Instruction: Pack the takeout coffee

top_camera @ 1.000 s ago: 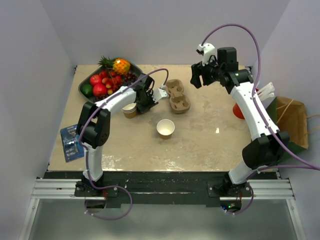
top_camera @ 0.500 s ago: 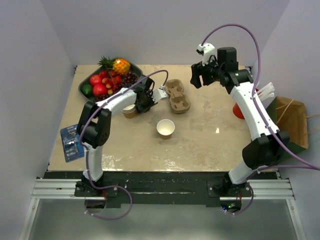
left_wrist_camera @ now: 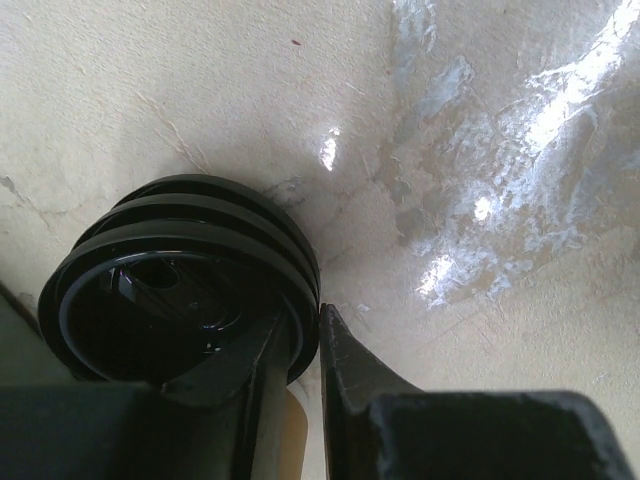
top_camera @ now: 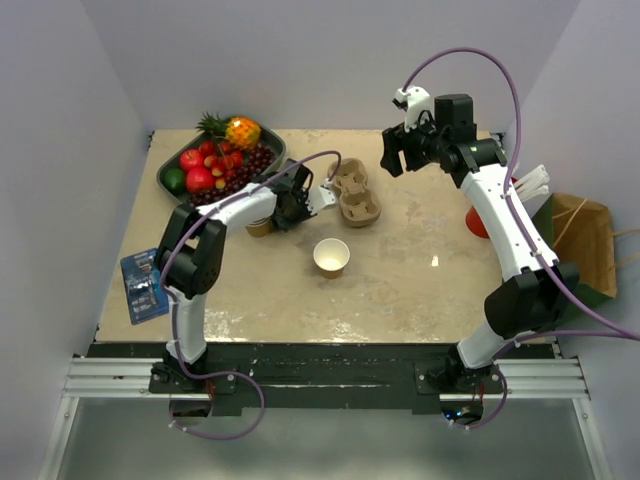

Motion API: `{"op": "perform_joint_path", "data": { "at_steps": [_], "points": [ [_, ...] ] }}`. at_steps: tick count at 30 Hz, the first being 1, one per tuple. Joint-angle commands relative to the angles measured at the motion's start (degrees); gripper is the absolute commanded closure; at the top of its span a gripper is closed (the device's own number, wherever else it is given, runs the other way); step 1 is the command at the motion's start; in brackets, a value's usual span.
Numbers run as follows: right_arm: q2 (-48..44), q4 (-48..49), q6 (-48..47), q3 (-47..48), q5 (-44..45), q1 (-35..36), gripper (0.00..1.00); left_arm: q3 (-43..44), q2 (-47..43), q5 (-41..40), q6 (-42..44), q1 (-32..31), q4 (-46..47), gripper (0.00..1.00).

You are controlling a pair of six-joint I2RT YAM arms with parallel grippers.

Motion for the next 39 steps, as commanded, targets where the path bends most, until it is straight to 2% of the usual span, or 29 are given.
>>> {"op": "perform_joint_path", "data": {
  "at_steps": [1,8,18,23,26,27,28,30,32,33,37,39],
  "points": [
    [-1.01,1.81,0.81,0.18,-1.33,-0.01,0.28,1.6,-4.01,-0.29,-0.55,-0.03,0.56,0.78],
    [-0.84,1.98,1.25,0.18,-1.42,-0.01,0.27,4.23,-4.63,1.91,-3.53,0.05,-1.28,0.78],
    [-0.31,1.98,1.34,0.7,-1.5,0.08,0.27,9.25,-3.48,5.25,-5.74,0.49,-4.54,0.91],
    [-0.66,1.9,1.07,0.62,-1.33,-0.01,0.27,12.85,-6.03,8.76,-8.98,1.63,-7.78,0.93],
    [-0.75,1.28,0.55,0.7,-2.37,0.0,0.27,15.14,-9.28,19.89,-9.87,3.83,-10.94,0.93],
    [-0.75,0.85,0.46,0.88,-2.82,-0.09,0.27,15.14,-11.29,26.89,-10.04,4.53,-11.3,0.93],
    [-0.66,0.58,0.28,1.06,-3.52,-0.09,0.27,14.71,-12.35,30.61,-10.31,5.93,-11.4,0.94],
    [-0.31,-0.38,0.02,1.76,-7.11,-0.09,0.26,13.39,-15.33,40.69,-10.13,7.26,-10.87,0.95],
    [-0.14,-0.83,-0.59,2.02,-11.24,-0.27,0.23,10.15,-17.1,47.06,-7.78,8.05,-10.43,0.98],
    [0.04,-1.87,-1.29,2.2,-16.91,-0.27,0.21,9.18,-18.32,51.61,-6.98,8.05,-10.26,0.98],
    [-0.48,-2.24,-5.34,0.19,-28.47,-0.27,0.16,5.83,-19.48,59.73,-5.04,8.05,-10.69,0.96],
    [-1.27,-0.75,-5.61,-2.45,-33.98,-0.36,0.14,5.48,-19.22,63.94,-1.27,8.05,-13.58,0.95]
  ]
}}
